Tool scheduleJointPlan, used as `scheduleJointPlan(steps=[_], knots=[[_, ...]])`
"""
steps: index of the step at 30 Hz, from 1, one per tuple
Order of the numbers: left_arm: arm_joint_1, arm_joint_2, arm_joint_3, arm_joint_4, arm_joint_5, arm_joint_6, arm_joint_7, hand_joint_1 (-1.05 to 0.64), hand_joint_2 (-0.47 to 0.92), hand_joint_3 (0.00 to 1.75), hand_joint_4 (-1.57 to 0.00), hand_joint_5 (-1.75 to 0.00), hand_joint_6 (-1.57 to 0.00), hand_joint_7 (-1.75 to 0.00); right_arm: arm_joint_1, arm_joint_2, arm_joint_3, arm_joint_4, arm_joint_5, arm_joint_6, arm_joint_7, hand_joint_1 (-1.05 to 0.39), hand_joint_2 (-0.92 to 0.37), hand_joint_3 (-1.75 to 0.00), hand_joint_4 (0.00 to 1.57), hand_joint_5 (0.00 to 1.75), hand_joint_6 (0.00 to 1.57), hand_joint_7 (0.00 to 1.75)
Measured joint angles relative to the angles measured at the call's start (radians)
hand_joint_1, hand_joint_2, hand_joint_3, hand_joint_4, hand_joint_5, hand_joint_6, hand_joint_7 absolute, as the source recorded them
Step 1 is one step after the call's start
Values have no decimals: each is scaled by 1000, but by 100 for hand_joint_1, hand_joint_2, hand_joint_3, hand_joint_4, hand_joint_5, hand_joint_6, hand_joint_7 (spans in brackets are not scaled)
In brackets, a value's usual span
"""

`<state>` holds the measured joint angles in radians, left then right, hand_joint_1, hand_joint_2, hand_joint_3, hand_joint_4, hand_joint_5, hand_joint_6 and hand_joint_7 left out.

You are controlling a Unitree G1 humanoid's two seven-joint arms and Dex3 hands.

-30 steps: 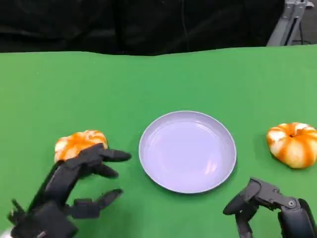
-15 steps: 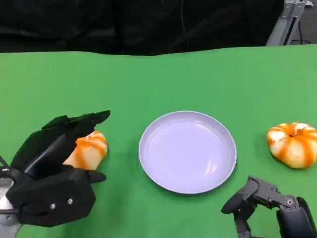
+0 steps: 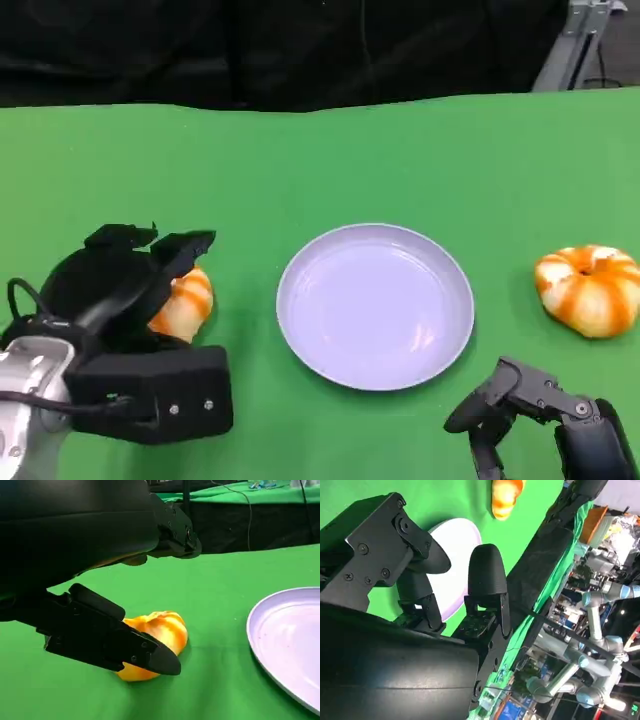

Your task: Grasp the bread from the table and place it into the plate.

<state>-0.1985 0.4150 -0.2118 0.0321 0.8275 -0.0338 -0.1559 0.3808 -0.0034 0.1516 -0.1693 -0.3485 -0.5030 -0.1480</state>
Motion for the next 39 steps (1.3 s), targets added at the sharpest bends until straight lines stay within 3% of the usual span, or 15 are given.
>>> scheduleJointPlan(steps=[8,13,17,33,37,38,39], knots=[[0,6,-12,3,0,13,7,-62,91,2,0,-42,-22,-1,0,0,0,-1,0,0,0,5,-30,-134,77,158,83,126],[-159,-37,-130,272,115,130,20,-61,91,1,0,-38,-21,-1,11,5,10,-16,2,3,2,5,-29,-135,77,158,83,126],[-217,-66,-180,371,119,155,44,-61,91,1,-1,-38,-20,0,17,5,9,-17,0,4,0,5,-29,-136,77,158,83,126],[-247,-70,-227,441,101,176,80,-61,92,0,0,-38,-19,0,17,5,10,-17,1,5,0,3,-28,-137,76,158,83,126],[-298,-98,-233,560,66,171,98,-48,92,0,-14,-30,-28,-1,18,5,12,-18,2,5,0,6,-28,-138,77,159,83,126],[-309,-107,-234,598,60,169,104,-31,89,0,-53,-33,-59,-7,19,5,12,-18,2,5,0,6,-28,-138,77,159,83,126],[-314,-114,-233,628,43,150,131,-24,88,0,-70,-26,-73,-5,20,5,12,-18,2,6,0,6,-28,-138,77,159,83,126]])
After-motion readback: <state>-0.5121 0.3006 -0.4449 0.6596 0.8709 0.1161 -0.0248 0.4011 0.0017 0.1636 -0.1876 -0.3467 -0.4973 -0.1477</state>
